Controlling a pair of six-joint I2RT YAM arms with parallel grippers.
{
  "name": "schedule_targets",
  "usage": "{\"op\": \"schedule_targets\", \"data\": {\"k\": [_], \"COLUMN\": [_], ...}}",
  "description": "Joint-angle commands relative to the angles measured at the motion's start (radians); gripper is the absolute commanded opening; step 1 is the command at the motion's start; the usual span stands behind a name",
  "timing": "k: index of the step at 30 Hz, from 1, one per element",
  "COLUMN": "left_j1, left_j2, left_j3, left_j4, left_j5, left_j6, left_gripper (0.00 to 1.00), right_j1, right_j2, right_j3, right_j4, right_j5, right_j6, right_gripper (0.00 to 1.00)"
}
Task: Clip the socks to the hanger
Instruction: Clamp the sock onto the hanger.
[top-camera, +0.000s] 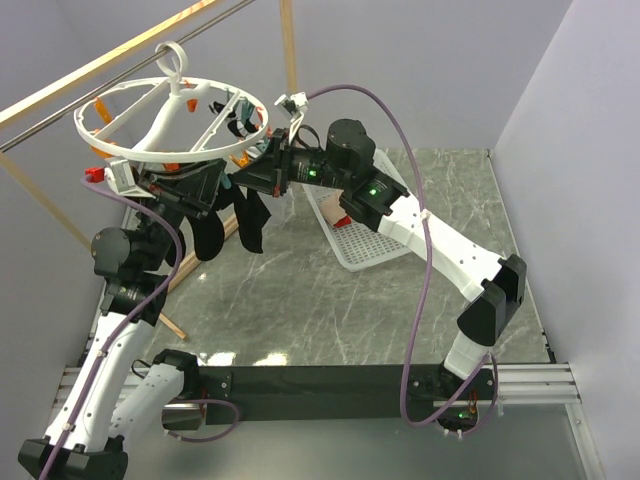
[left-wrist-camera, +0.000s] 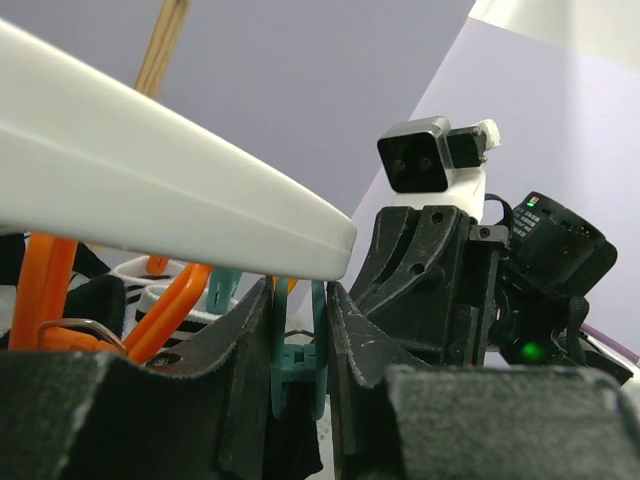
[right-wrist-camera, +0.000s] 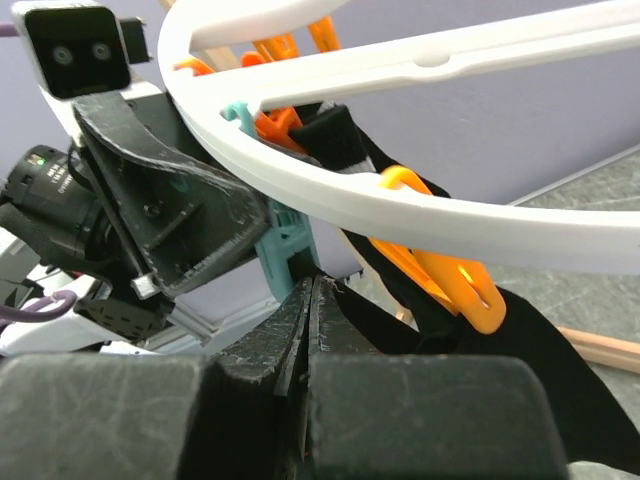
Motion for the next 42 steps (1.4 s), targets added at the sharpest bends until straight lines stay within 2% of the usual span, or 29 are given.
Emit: {"op": "schedule_targets", "data": {"k": [1,5,8,9,12,15,22,24,25,27,28,29,31,32,37,42], "left_j1": [-0.003,-0.003,-0.003,-0.003,-0.003,-0.003,-0.003,-0.003,-0.003,-0.003,-0.003,-0.003,-0.003,-0.003,-0.003,-0.003], "left_j2": [-0.018,-0.014,-0.021,-0.026,-0.044,-0.052,-0.055,-0.049,-0.046,-0.040,-0.041,-0.048,-0.057,-0.064,-0.075,-0.077], "left_j3": [0.005,0.009,0.014,0.012,0.005,0.006,0.022,0.043,0.049,0.055,0.057,0.055,0.054,0.055,0.109,0.215], "left_j4": [0.074,0.075,0.061,0.059,0.049,0.033,0.013,-0.023,-0.037,-0.051,-0.057,-0.063,-0.100,-0.117,-0.296,-0.598], "left_j5": [0.009,0.017,0.021,0.017,-0.006,-0.017,-0.046,-0.057,-0.063,-0.066,-0.066,-0.080,-0.095,-0.102,-0.117,-0.140], "left_j6": [0.012,0.009,0.019,0.022,0.026,0.031,0.023,0.022,0.019,0.011,0.009,0.005,0.009,0.025,0.092,0.166], "left_gripper": [0.05,0.10,0.26,0.38,0.53,0.64,0.67,0.67,0.67,0.67,0.67,0.67,0.67,0.67,0.68,0.77], "right_j1": [-0.004,-0.004,-0.004,-0.004,-0.004,-0.004,-0.004,-0.004,-0.004,-0.006,-0.007,-0.010,-0.012,-0.013,-0.020,-0.040], "right_j2": [-0.045,-0.040,-0.033,-0.030,-0.022,-0.011,0.010,0.024,0.026,0.012,0.004,-0.005,-0.043,-0.059,-0.181,-0.322], "right_j3": [-0.007,-0.008,0.004,0.010,0.023,0.041,0.091,0.124,0.130,0.128,0.121,0.112,0.075,0.060,-0.072,-0.200], "right_j4": [0.044,0.046,0.046,0.043,0.043,0.031,-0.046,-0.122,-0.147,-0.210,-0.230,-0.274,-0.319,-0.342,-0.436,-0.466], "right_j5": [-0.014,-0.012,-0.014,-0.014,-0.015,-0.015,0.014,0.047,0.058,0.086,0.141,0.161,0.252,0.296,0.530,0.701], "right_j6": [0.004,0.007,0.009,0.009,0.010,0.009,-0.014,-0.037,-0.046,-0.078,-0.086,-0.097,-0.129,-0.140,-0.203,-0.177], "right_gripper": [0.00,0.00,0.00,0.00,0.00,0.00,0.00,0.07,0.17,0.28,0.33,0.43,0.50,0.58,0.66,0.72]}}
